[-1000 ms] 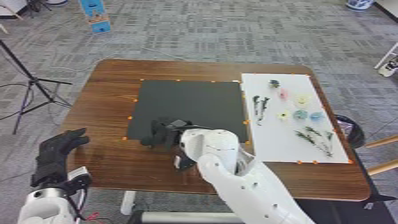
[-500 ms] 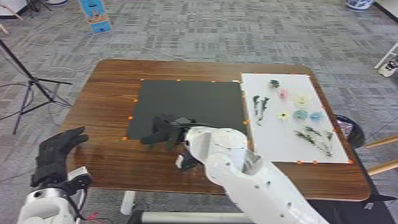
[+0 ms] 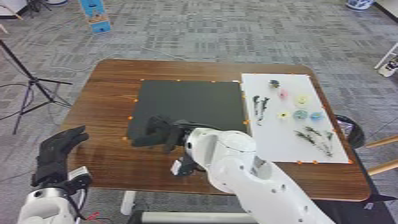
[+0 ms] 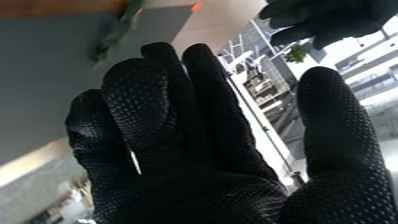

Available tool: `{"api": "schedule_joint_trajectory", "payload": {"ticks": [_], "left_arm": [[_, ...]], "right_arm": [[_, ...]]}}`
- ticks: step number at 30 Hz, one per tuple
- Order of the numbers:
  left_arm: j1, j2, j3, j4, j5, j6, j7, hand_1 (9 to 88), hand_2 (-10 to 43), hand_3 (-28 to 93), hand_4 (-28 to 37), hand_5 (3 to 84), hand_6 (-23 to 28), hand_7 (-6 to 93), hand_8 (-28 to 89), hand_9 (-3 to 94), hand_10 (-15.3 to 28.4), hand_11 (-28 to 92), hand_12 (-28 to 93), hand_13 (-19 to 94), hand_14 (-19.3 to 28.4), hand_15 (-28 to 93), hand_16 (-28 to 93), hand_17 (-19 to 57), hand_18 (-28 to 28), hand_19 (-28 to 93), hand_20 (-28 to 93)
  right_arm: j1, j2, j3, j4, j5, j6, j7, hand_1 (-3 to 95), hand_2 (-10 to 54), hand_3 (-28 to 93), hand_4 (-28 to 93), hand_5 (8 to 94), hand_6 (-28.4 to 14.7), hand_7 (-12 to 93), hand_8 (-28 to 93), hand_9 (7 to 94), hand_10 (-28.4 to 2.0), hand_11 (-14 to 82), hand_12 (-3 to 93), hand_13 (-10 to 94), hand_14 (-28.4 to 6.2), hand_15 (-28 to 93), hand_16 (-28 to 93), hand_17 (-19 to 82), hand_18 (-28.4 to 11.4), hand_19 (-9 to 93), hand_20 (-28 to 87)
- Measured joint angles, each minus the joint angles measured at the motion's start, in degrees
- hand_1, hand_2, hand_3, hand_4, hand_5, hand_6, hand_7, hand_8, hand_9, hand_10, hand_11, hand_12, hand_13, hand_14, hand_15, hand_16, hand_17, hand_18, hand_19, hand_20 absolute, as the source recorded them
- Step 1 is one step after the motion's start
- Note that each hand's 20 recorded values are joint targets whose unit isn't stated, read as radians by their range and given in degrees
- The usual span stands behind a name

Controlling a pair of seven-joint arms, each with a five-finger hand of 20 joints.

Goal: Arrange flowers

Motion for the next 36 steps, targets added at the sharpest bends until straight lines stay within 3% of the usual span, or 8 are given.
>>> {"api": "schedule_joint_trajectory", "payload": {"ticks": [10, 12, 14, 17, 21, 29, 32, 36], "left_arm": [[0.0, -0.27, -0.12, 0.00, 0.22, -0.07, -0.12, 27.3, 22.8, 73, -28.3, 53.3, 3.9, 20.0, -9, 54.9, 14.2, 25, 18, 38, 14.5, 19, -1, 6.7, 8.2, 12, 16], [0.0, -0.40, -0.15, 0.00, 0.31, -0.08, -0.14, 27.3, 23.1, 73, -28.3, 52.3, 3.6, 19.9, -9, 53.8, 13.7, 25, 17, 38, 14.4, 18, -1, 6.7, 8.2, 12, 16], [0.0, -0.54, -0.20, 0.00, 0.43, -0.11, -0.18, 27.4, 23.2, 72, -28.3, 51.8, 3.6, 20.1, -9, 53.4, 13.5, 25, 17, 38, 14.2, 18, -1, 6.7, 8.1, 12, 16], [0.0, -0.80, -0.36, 0.00, 0.66, -0.15, -0.23, 27.6, 23.2, 72, -28.3, 52.5, 3.9, 20.3, -9, 54.2, 14.0, 26, 17, 38, 14.4, 19, 0, 6.7, 8.1, 12, 16], [0.0, -0.96, -0.41, 0.00, 0.85, -0.17, -0.26, 27.5, 23.2, 72, -28.3, 53.0, 4.1, 20.3, -9, 55.0, 14.5, 26, 17, 39, 14.9, 20, 0, 6.7, 8.2, 13, 16], [0.0, -1.34, -0.62, 0.00, 1.25, -0.39, -0.43, 27.5, 23.2, 72, -28.3, 53.4, 4.2, 20.5, -9, 56.0, 14.8, 25, 18, 39, 15.1, 20, 0, 6.4, 8.5, 13, 17], [0.0, -1.47, -0.66, 0.00, 1.38, -0.46, -0.48, 27.4, 23.2, 72, -28.3, 53.1, 4.0, 20.4, -9, 55.7, 14.5, 25, 18, 39, 15.0, 20, 0, 6.4, 8.6, 14, 16], [0.0, -1.48, -0.66, 0.00, 1.39, -0.48, -0.48, 27.3, 23.2, 73, -28.3, 52.6, 3.8, 20.5, -9, 55.2, 14.2, 25, 18, 39, 14.8, 19, -1, 6.4, 8.4, 13, 16]], "right_arm": [[-3.1, -6.1, 3.6, 4.7, 7.8, 0.1, 2.5, 31.9, 14.0, 28, 15, 57.9, -10.7, 5, -4, 61.3, -21.1, 7.6, 12.2, 67, -19.7, 66, 40, 34, -28.4, 78, 63], [-3.3, -6.9, 3.9, 5.8, 8.8, 0.4, 3.1, 27.7, 12.4, 40, 8, 59.2, -9.9, 6, -5, 62.2, -19.8, 7.8, 12.2, 67, -19.6, 66, 39, 34, -28.4, 78, 62], [-3.6, -7.6, 4.3, 6.7, 8.9, 0.5, 3.5, 26.7, 12.2, 43, 6, 59.7, -9.7, 7, -5, 62.7, -19.5, 7.8, 12.1, 68, -19.4, 65, 39, 34, -28.4, 78, 62], [-4.1, -8.4, 5.2, 7.7, 8.9, 0.4, 4.0, 32.4, 14.3, 28, 13, 59.3, -10.0, 5, -5, 62.2, -20.0, 7.7, 11.2, 68, -19.4, 65, 40, 34, -28.4, 78, 62], [-4.9, -9.4, 6.0, 8.8, 8.1, 0.4, 4.2, 35.2, 15.7, 21, 18, 58.5, -10.4, 5, -5, 61.8, -20.3, 7.5, 10.6, 68, -19.2, 65, 40, 34, -28.4, 78, 62], [-6.3, -11.3, 7.5, 11.1, 5.9, 1.1, 4.2, 34.5, 15.6, 21, 19, 57.3, -10.9, 5, -5, 61.9, -20.2, 7.5, 10.3, 68, -19.2, 65, 39, 34, -28.4, 79, 61], [-6.2, -11.7, 7.6, 11.5, 4.9, 1.1, 3.8, 30.4, 13.8, 31, 13, 56.9, -10.4, 6, -5, 61.4, -19.7, 7.6, 10.7, 68, -19.3, 65, 39, 34, -28.4, 79, 61], [-5.4, -11.7, 7.4, 12.1, 1.5, 1.3, 2.4, 28.5, 13.2, 36, 11, 56.8, -10.1, 7, -6, 61.3, -19.5, 7.5, 10.9, 68, -19.3, 65, 39, 34, -28.4, 78, 61]]}}
